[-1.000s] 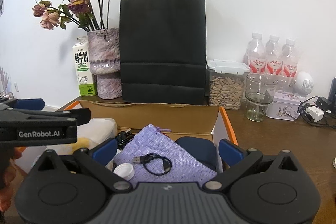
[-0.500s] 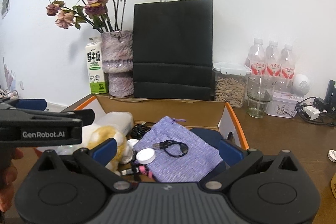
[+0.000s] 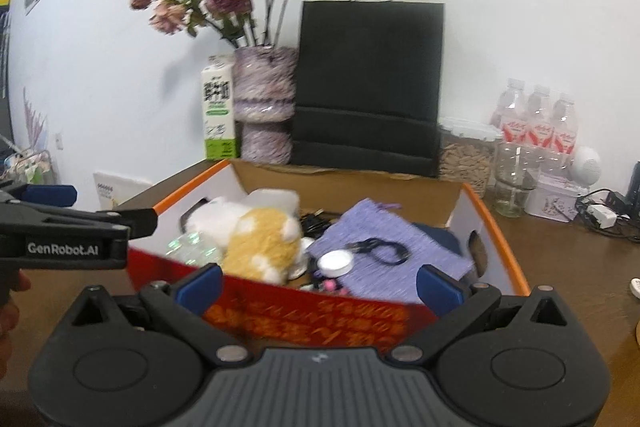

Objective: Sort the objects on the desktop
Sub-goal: 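Move both tools back toward the beige block and orange item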

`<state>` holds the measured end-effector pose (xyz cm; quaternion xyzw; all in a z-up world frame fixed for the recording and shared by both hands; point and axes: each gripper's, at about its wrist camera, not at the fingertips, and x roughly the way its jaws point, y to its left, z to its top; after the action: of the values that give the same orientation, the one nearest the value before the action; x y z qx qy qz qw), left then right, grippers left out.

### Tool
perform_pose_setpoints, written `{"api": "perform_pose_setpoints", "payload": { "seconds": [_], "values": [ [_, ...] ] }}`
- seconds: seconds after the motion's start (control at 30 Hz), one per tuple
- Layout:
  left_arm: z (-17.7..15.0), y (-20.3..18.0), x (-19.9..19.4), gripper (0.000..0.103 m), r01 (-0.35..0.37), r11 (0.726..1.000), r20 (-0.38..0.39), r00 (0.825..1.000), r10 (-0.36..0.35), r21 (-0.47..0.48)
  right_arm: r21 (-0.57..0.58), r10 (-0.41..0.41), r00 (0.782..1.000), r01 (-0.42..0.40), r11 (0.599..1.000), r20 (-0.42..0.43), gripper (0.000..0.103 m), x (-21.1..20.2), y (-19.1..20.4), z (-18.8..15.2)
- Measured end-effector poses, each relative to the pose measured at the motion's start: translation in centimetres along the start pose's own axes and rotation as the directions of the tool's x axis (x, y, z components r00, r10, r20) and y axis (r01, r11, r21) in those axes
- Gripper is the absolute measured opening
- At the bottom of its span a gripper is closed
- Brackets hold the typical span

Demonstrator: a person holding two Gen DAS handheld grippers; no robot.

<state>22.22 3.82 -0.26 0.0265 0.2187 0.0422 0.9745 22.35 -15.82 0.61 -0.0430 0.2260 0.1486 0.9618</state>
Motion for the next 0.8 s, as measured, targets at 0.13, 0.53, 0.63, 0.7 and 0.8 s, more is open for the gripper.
{"api": "perform_pose_setpoints", "payload": {
  "seconds": [0.13, 0.53, 0.63, 0.7, 0.8],
  "values": [
    [-1.5, 2.3, -0.2, 0.103, -0.013, 1.0, -0.032, 0.999, 0.013, -0.002, -0.041, 0.033, 0.999, -0.034, 0.999, -0.031, 0.103, 0.3, 2.3, -1.0],
    [-4.2, 6.4, 0.5, 0.103, 0.002, 1.0, -0.102, 0.995, -0.005, -0.022, -0.06, 0.093, 0.979, -0.106, 0.993, -0.181, 0.081, 3.3, 6.8, -2.9],
    [-4.5, 6.9, 0.9, 0.103, 0.018, 0.999, -0.121, 0.992, -0.024, -0.044, -0.041, 0.111, 0.972, -0.122, 0.992, -0.209, 0.06, 4.1, 7.2, -3.1],
    [-4.5, 6.9, 1.0, 0.103, 0.031, 0.998, -0.125, 0.991, -0.037, -0.045, -0.034, 0.127, 0.968, -0.138, 0.99, -0.217, 0.049, 4.5, 7.2, -3.1],
    [-4.7, 6.5, 0.9, 0.103, 0.051, 0.998, -0.125, 0.991, -0.054, -0.029, -0.04, 0.16, 0.963, -0.173, 0.984, -0.215, 0.015, 4.3, 7.4, -3.2]
  ]
}}
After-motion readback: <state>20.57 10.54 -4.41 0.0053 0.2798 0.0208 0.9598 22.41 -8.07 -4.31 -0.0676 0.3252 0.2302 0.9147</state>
